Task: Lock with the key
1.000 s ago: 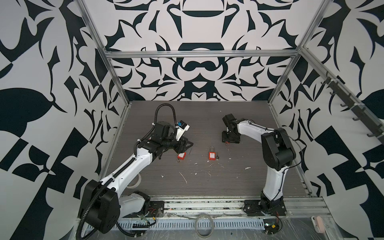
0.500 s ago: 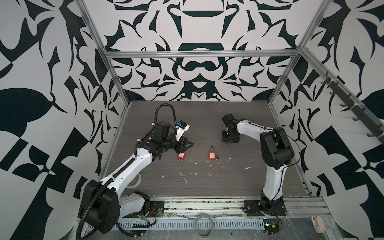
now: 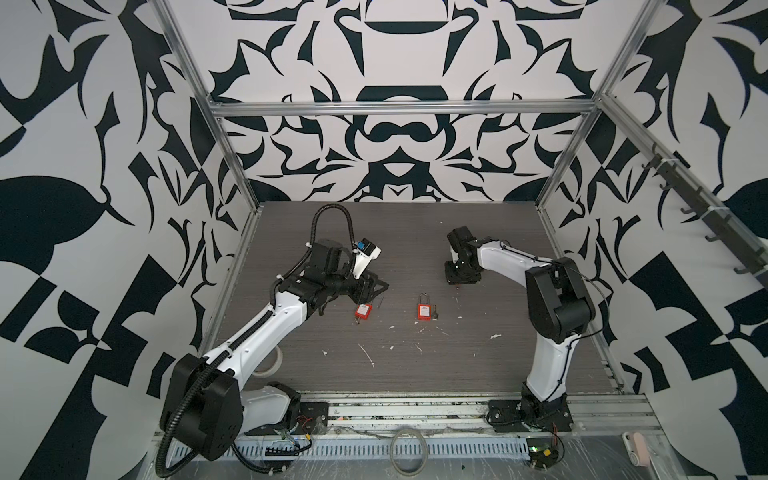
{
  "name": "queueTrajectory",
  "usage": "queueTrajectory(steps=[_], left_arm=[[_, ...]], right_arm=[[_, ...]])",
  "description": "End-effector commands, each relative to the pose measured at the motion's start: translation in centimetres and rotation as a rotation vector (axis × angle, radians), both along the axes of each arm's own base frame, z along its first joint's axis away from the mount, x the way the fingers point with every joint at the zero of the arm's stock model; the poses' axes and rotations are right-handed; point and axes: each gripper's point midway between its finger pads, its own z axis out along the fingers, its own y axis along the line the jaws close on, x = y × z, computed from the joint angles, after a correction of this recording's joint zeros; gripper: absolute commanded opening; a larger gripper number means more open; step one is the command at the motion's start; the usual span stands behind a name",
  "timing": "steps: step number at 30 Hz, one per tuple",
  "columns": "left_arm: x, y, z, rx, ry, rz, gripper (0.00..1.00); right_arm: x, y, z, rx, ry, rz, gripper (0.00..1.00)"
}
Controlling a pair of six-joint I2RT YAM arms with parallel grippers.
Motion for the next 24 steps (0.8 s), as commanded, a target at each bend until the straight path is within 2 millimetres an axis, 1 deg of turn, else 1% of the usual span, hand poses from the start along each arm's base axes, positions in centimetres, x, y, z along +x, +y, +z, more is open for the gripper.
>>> queueTrajectory(steps=[1,4,6,8,10,12,14,16,17,20,24], left_arm=[[-0.2,-0.6,1.7,-0.037,-0.04,-0.047,0.53],[-1.1,-1.0,2.5,-0.066,-0.057,-0.104,0.53],[-1.6,-1.3,3.0,-0.083,-0.083,-0.149,0.53],[-2.3,-1.8,3.8,-0.108,-0.115,-0.216,0.53],[-3.2,-2.2,4.8,-0.138,-0.166,-0.307,0.53],[-3.7,-2.6,5.7,-0.16,-0.213,-0.365,0.53],[-3.8,-2.8,6.3,-0.17,-0.266,-0.411,0.54],[-3.9,-3.1,7.1,-0.184,-0.314,-0.453,0.54],[-3.5,-3.5,6.9,-0.188,-0.311,-0.474,0.53],[-3.2,-4.4,7.1,-0.188,-0.331,-0.522,0.53],[-3.2,-5.6,6.7,-0.172,-0.346,-0.567,0.54]], right_arm=[[-0.3,0.5,3.6,0.022,-0.071,0.145,0.39],[-1.5,1.2,5.6,0.049,-0.109,0.259,0.38],[-3.0,1.9,7.4,0.091,-0.147,0.36,0.38],[-5.0,3.2,9.2,0.166,-0.179,0.485,0.38],[-7.4,4.5,11.3,0.221,-0.246,0.631,0.36],[-9.5,5.2,13.1,0.231,-0.329,0.752,0.36],[-11.0,5.4,14.6,0.211,-0.419,0.839,0.35],[-12.6,5.5,15.7,0.209,-0.488,0.918,0.35],[-13.4,5.6,16.3,0.21,-0.517,0.947,0.35],[-15.4,6.2,17.6,0.237,-0.565,1.019,0.34],[-17.5,7.2,18.1,0.245,-0.567,1.101,0.33]])
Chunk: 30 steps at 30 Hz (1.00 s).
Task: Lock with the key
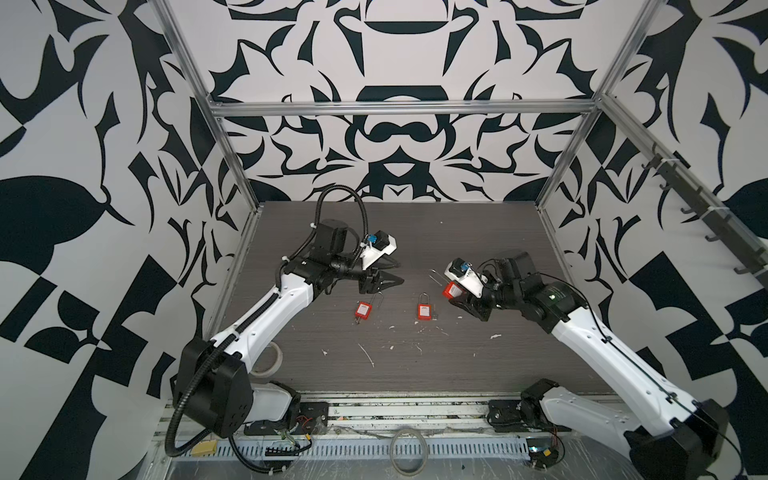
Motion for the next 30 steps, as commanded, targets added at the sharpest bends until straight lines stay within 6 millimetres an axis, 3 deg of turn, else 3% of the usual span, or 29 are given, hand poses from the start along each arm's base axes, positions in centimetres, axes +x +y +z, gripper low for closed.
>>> queueTrajectory(steps=[1,6,16,27,30], left_arm=[[-1.2,-1.1,-0.2,0.002,-0.043,-0.09,0.56],[-1.1,-2.1,-1.2,0.034,-0.055,-0.087,0.57],[-2.7,-2.9,-2.4,0.02,-0.006,-0.175,0.55],[-4.2,-3.3,-3.3,0.018,0.045,-0.254,0.41],[-4.7,-3.3,-3.6,0.022,0.066,-0.271,0.33]], right_arm=[[-1.9,1.3,0.4,-0.001,-0.035,0.124,0.33],[-2.9,2.3,0.4,-0.016,-0.046,0.17,0.32],[-3.4,2.8,0.4,-0.021,-0.025,0.201,0.31],[-2.3,3.3,1.3,-0.03,-0.08,0.221,0.3],[-2.2,3.4,1.6,-0.031,-0.093,0.229,0.29]])
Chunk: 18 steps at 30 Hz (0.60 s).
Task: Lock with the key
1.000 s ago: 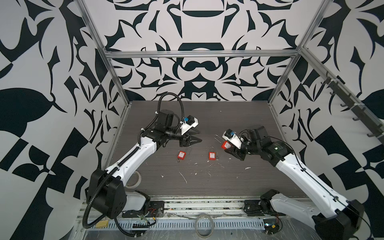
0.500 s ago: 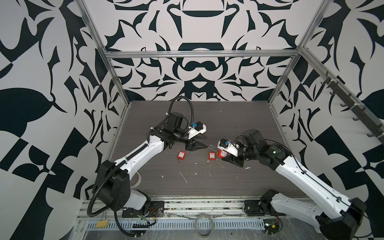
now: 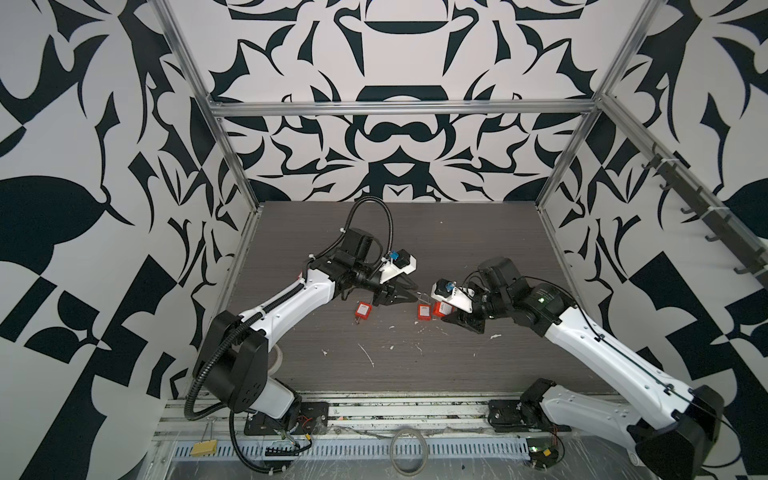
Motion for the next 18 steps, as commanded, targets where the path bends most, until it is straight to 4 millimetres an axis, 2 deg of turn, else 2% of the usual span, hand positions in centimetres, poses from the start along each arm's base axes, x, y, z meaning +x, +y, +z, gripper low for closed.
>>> queueTrajectory(steps=[1,4,8,14,18], left_arm=[[-1.1,-0.1,0.3,-0.011,0.031,-0.057,0.32],[-1.4,0.0,0.2,-0.012,0.026,-0.065,0.31],[-1.5,-0.2,0.6,-0.019,0.013,-0.072,0.22],[-2.1,-0.6,0.8,-0.02,0.01,-0.088,0.17],[-2.5,-0.6,1.1,-0.031,0.027,-0.1,0.03]], right_arm=[[0.8,1.0,3.2,0.058,-0.092,0.03,0.29],[0.7,1.2,3.3,0.065,-0.086,0.043,0.29],[0.6,1.4,3.5,0.071,-0.075,0.052,0.29],[0.2,1.4,3.4,0.059,-0.069,0.062,0.29],[0.2,1.3,3.3,0.041,-0.053,0.06,0.34]])
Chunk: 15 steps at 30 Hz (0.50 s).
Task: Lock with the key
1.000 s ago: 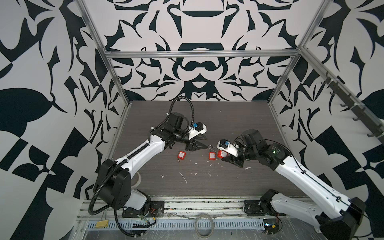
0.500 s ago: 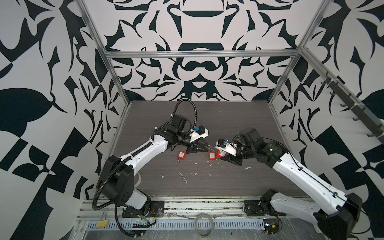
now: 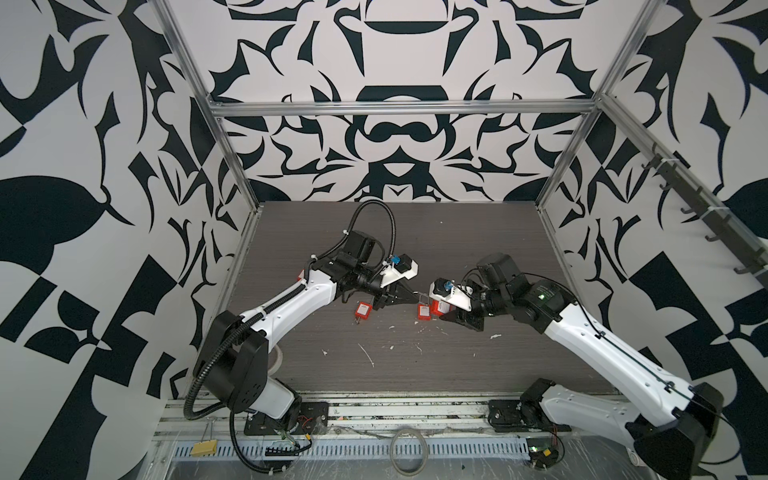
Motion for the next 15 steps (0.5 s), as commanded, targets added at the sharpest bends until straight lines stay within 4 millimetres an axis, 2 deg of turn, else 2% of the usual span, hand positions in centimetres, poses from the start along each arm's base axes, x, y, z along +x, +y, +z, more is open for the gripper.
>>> queueTrajectory(steps=[1,2,5,7,8,12,15], left_arm=[[-1.2,-0.4,1.3,-0.039,0.018,-0.052,0.0],[-1.2,-0.4,1.4,-0.047,0.02,-0.052,0.0],[-1.4,-0.4,1.7,-0.057,0.019,-0.051,0.0],[-1.6,-0.2,2.0,-0.064,0.016,-0.053,0.0],[-1.8,-0.1,2.1,-0.069,0.012,-0.055,0.0],[-2.6,0.3,2.8,-0.099,-0.006,-0.06,0.0],[-3.1,0.6,2.9,-0.109,-0.018,-0.064,0.0]], right_arm=[[0.6,0.8,2.4,0.04,-0.04,0.008,0.38],[0.5,0.8,2.5,0.034,-0.029,0.012,0.48],[0.0,0.6,2.9,0.017,-0.012,0.034,0.62],[-1.1,0.6,3.3,0.027,0.023,0.06,0.77],[-1.2,0.5,3.6,0.028,0.037,0.052,0.82],[-1.8,0.1,3.8,0.017,0.071,0.041,0.83],[-1.9,-0.2,3.3,-0.003,0.088,0.03,0.79]])
